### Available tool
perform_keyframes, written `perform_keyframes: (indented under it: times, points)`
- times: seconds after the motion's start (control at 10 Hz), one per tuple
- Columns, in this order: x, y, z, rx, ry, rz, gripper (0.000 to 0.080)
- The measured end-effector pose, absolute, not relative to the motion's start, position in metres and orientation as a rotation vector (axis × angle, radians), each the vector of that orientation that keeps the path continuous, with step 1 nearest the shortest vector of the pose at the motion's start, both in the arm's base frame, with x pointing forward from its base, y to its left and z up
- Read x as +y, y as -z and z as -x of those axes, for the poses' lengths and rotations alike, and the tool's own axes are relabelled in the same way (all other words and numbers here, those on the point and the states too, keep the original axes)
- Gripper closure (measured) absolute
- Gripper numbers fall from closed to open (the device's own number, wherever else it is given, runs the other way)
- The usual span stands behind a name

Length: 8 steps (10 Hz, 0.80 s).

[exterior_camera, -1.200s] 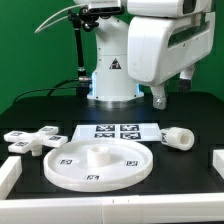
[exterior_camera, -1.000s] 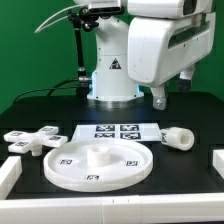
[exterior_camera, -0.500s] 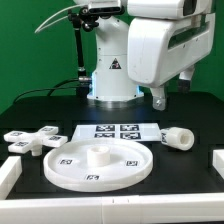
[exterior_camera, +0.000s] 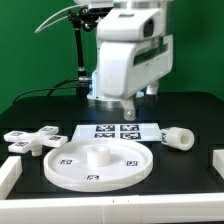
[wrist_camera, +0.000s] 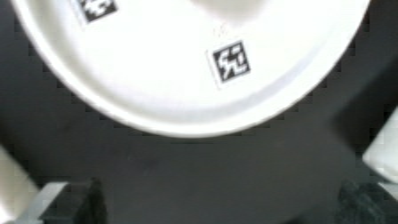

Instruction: Assemble round table

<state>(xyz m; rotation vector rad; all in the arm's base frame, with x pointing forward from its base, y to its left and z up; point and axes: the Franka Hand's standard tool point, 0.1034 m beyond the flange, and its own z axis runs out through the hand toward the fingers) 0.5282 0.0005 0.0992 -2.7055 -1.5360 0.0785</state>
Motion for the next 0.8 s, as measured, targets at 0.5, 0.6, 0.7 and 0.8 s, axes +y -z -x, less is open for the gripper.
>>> perform_keyframes:
  times: [0.5, 0.6, 0.7, 0.8]
  points:
    - [0.000, -0.098, -0.528, -1.536, -0.081, 2.704, 0.0150]
    - [-0.010, -0.087, -0.522, -1.572, -0.054, 2.693, 0.0150]
    - [-0.027, -0.075, -0.511, -1.612, -0.073, 2.656, 0.0150]
    - [-0.041, -0.066, -0.508, -1.629, -0.080, 2.637, 0.0150]
